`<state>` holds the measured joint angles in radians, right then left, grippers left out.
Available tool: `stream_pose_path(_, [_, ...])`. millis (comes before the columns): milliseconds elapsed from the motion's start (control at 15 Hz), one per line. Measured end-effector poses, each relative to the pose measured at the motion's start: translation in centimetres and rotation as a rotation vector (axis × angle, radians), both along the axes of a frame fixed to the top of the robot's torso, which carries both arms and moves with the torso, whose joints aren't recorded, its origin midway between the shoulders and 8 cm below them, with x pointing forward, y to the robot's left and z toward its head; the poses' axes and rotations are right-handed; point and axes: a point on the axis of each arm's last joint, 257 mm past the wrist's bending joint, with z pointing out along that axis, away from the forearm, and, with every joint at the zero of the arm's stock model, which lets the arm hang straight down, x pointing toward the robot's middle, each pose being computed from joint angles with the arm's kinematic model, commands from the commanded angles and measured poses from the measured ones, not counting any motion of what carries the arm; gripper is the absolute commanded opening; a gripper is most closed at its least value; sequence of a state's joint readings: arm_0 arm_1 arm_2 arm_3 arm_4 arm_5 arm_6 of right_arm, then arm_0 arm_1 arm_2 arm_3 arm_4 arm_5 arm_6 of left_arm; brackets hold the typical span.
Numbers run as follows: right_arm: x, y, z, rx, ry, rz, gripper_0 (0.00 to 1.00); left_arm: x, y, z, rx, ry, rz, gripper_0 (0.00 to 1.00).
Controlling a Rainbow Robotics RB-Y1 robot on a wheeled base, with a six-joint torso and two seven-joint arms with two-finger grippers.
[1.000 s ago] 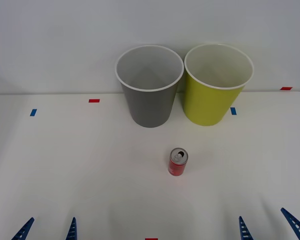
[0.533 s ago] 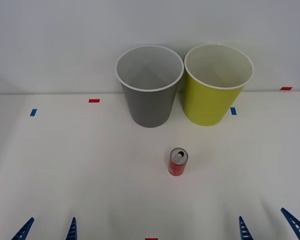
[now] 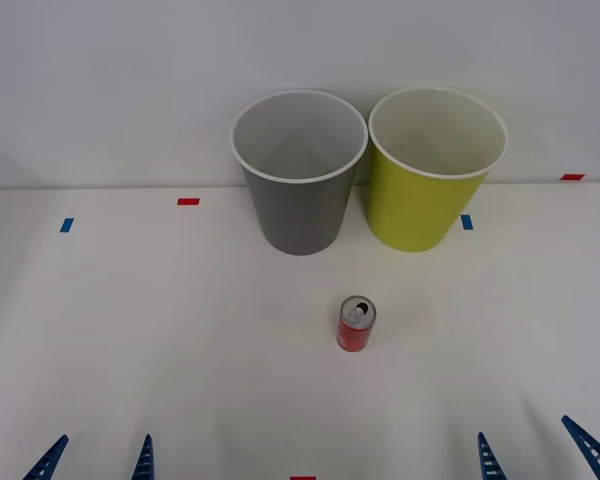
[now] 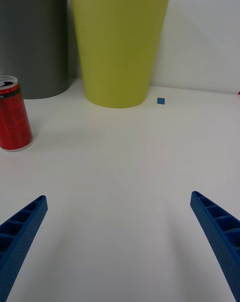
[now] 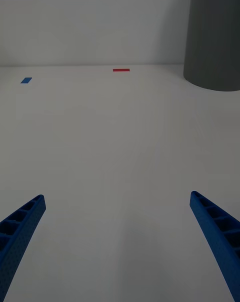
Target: Put cans in the gray bin and PET bottles in the light green bin.
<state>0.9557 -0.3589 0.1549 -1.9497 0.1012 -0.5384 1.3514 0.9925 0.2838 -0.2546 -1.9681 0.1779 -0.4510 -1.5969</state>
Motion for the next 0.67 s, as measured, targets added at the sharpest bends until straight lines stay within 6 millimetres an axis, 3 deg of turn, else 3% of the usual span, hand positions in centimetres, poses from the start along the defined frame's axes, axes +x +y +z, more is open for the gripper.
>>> stream_pose_path(667, [0.04, 0.01, -0.21, 0.001, 0.004, -0.002, 1.00, 0.00, 0.00, 0.00, 0.000, 0.000, 0.000, 1.00])
